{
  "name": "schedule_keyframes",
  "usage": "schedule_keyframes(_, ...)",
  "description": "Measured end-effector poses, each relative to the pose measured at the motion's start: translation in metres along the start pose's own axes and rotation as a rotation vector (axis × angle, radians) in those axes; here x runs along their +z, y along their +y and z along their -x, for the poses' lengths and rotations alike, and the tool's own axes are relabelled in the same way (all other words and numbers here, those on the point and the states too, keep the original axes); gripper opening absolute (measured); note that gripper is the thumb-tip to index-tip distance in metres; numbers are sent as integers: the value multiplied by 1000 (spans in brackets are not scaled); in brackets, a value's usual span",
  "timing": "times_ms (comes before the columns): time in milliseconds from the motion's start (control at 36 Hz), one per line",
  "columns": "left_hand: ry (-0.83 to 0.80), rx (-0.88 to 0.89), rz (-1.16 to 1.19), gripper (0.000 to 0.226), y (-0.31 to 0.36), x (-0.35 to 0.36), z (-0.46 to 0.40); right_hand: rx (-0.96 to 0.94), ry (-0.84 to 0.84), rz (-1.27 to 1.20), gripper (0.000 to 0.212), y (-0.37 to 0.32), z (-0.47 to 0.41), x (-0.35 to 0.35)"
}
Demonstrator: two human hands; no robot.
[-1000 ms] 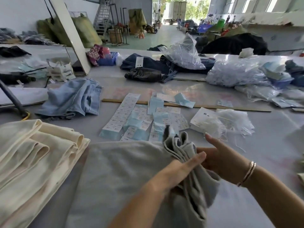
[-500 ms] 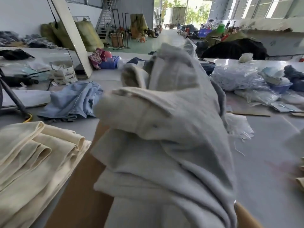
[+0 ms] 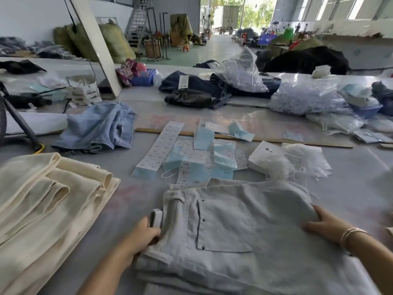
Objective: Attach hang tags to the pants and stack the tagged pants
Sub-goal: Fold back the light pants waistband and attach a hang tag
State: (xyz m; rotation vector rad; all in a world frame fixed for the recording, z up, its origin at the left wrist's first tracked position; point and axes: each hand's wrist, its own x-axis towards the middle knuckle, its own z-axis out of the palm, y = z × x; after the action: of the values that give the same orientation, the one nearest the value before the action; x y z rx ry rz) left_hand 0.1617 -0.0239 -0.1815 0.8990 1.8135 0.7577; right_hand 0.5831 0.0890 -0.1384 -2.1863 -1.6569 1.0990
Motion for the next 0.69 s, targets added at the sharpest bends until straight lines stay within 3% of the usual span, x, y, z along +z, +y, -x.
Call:
schedule_keyframes(83, 228, 85, -471, 39, 3, 2, -6, 18, 204, 429, 75, -17, 2, 17)
schedule_keyframes(111, 322, 131, -525, 40, 6, 1, -7, -33, 299, 491, 73, -26, 7, 24)
schedule_keyframes(167, 363, 174, -436, 30, 12, 0, -8, -252, 374, 412, 62, -51, 24, 47)
schedule_keyframes(250, 216, 175, -463, 34, 14, 2, -8, -612, 263, 190, 42, -97, 56, 92)
schedule_keyframes(306, 171, 202, -434, 41, 14, 4, -7, -687, 121, 137, 37, -127, 74, 123)
schedule_keyframes(361, 187, 273, -384, 44, 14, 6, -6, -669, -17, 129, 43, -154, 83, 156)
schedule_keyframes(472, 263, 512, -246, 47, 16, 13, 3, -446, -256, -86, 58, -189, 81, 199)
schedule_keyframes(556, 196, 512, -55, 55, 12, 19, 10, -422, -174, -185, 48, -186, 69, 218)
schedule_keyframes(639, 154, 424, 189, 41, 5, 22, 11, -409, -107, -331, 16, -167, 59, 231)
schedule_keyframes(694, 192, 351, 349, 33, 1, 21, 11, -404, -74, -389, 14, -156, 54, 234)
